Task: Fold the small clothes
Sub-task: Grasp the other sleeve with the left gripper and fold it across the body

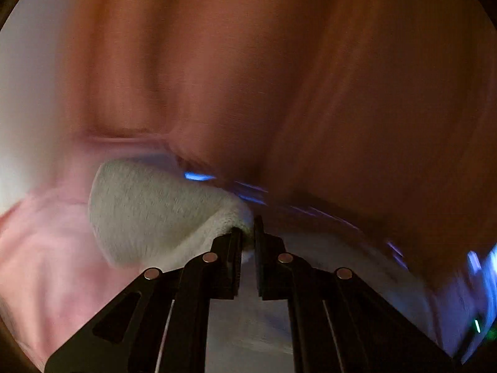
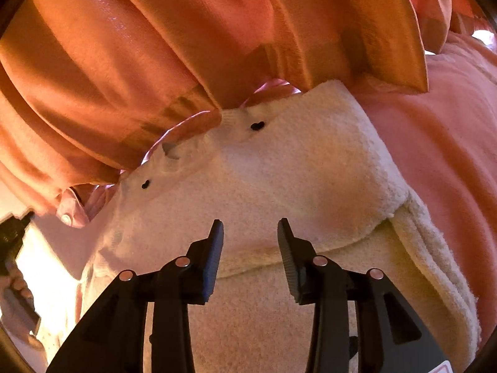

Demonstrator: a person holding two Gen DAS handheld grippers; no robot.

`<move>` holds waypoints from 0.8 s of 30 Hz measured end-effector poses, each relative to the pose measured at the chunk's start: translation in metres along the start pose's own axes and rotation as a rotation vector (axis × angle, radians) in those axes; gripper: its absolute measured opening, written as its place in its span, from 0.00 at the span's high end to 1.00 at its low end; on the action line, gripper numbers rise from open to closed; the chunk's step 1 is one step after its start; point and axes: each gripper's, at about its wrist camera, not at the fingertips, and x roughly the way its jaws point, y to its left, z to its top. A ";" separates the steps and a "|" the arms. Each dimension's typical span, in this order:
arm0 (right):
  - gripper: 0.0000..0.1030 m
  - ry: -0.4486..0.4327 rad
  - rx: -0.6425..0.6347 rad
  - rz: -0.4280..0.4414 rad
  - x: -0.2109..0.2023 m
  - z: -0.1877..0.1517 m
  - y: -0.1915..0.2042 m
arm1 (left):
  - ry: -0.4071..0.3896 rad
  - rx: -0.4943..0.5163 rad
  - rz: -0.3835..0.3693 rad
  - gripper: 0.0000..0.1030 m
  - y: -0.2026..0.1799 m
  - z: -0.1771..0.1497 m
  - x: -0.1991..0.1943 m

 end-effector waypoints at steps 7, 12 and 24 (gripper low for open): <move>0.50 -0.009 -0.008 -0.011 -0.004 0.007 -0.008 | 0.292 -0.218 -0.125 0.73 -0.074 -0.119 0.062; 0.48 -0.009 -0.056 0.022 -0.001 0.007 0.002 | 0.176 -0.362 -0.023 0.47 -0.014 -0.094 0.033; 0.38 0.109 -0.493 -0.004 0.080 -0.001 0.170 | 0.236 -0.539 0.153 0.41 0.077 -0.115 0.053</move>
